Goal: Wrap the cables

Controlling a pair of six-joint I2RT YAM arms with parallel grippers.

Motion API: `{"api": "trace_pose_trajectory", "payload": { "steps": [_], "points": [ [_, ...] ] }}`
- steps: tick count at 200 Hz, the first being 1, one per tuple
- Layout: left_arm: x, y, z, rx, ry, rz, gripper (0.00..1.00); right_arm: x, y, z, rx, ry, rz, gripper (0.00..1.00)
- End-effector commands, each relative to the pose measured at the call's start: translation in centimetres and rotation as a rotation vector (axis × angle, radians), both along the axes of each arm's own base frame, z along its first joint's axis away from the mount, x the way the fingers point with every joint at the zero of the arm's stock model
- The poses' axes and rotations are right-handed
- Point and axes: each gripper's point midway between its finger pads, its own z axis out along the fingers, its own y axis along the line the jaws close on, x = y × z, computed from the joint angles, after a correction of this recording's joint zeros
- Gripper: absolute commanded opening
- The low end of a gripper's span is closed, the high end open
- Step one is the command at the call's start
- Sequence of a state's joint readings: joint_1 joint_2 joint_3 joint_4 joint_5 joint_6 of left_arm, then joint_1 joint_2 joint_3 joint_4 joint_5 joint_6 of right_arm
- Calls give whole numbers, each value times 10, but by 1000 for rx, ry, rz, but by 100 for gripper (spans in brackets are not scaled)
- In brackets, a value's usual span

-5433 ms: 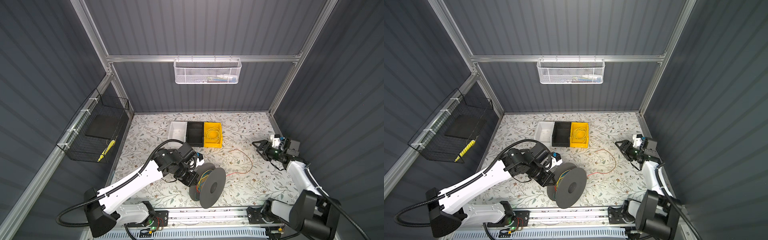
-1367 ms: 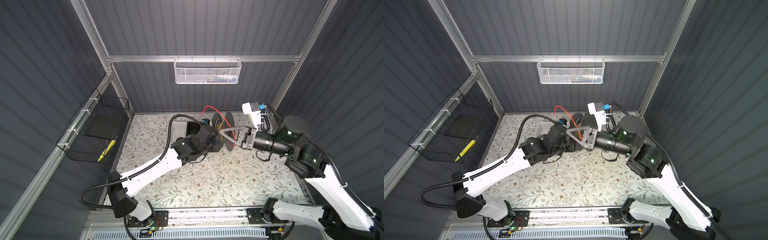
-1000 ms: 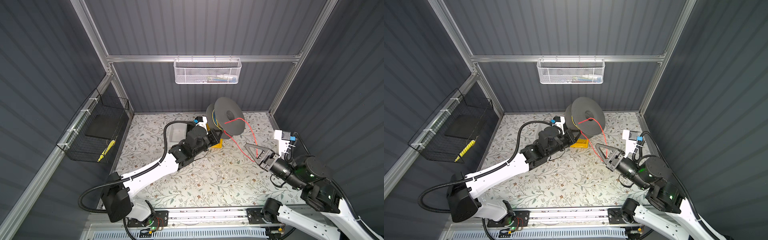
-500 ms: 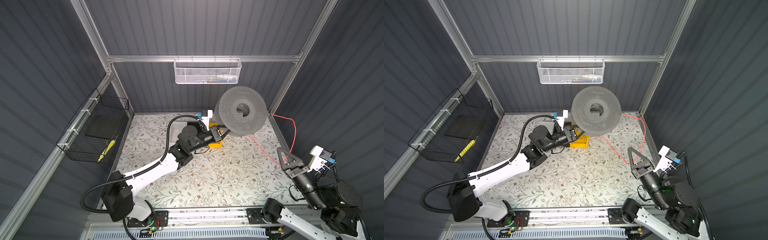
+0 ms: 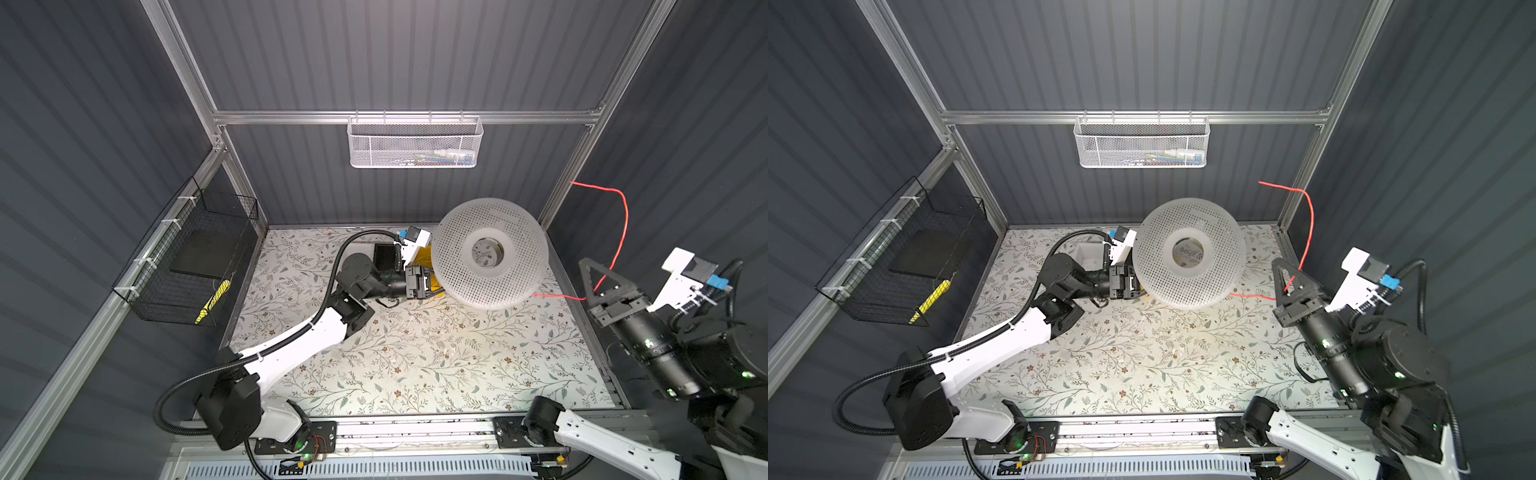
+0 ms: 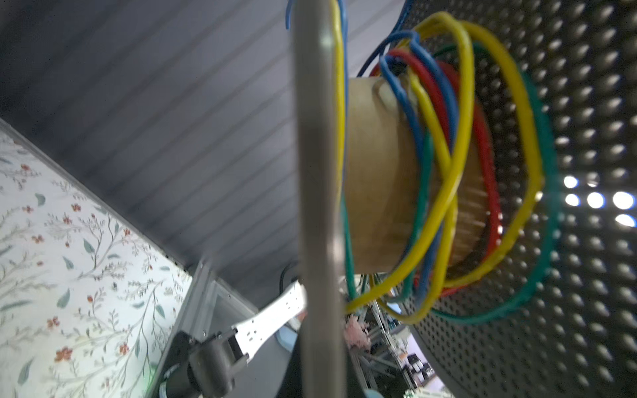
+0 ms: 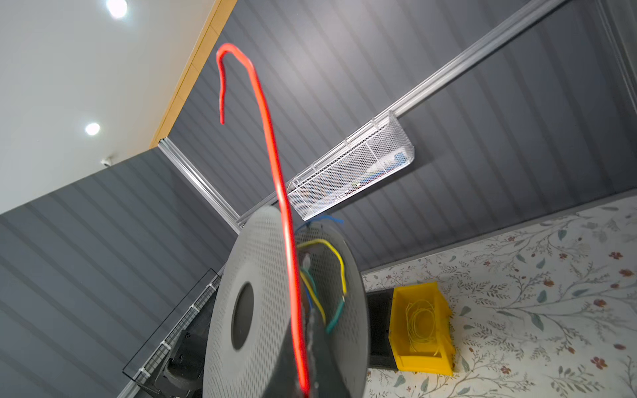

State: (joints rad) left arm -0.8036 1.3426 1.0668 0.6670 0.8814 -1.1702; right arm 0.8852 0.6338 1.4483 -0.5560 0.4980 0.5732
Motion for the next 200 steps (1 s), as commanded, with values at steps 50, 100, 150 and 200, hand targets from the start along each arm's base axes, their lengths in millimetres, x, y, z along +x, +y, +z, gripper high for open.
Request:
{"api": "trace_pose_trajectory", "payload": {
  "steps": [50,100,150,200],
  "points": [
    [-84,71,10,126,-387,-59,0,49,98,18,-128,139,343,0],
    [-53,70,-49,416,-439,58,0,70,146,9,-188,138,586,5],
    [2,60,-70,588,-505,238,0,84,174,-16,-106,131,835,6],
    [25,54,-65,717,-574,236,0,84,199,-48,-140,152,1068,23]
  ]
}}
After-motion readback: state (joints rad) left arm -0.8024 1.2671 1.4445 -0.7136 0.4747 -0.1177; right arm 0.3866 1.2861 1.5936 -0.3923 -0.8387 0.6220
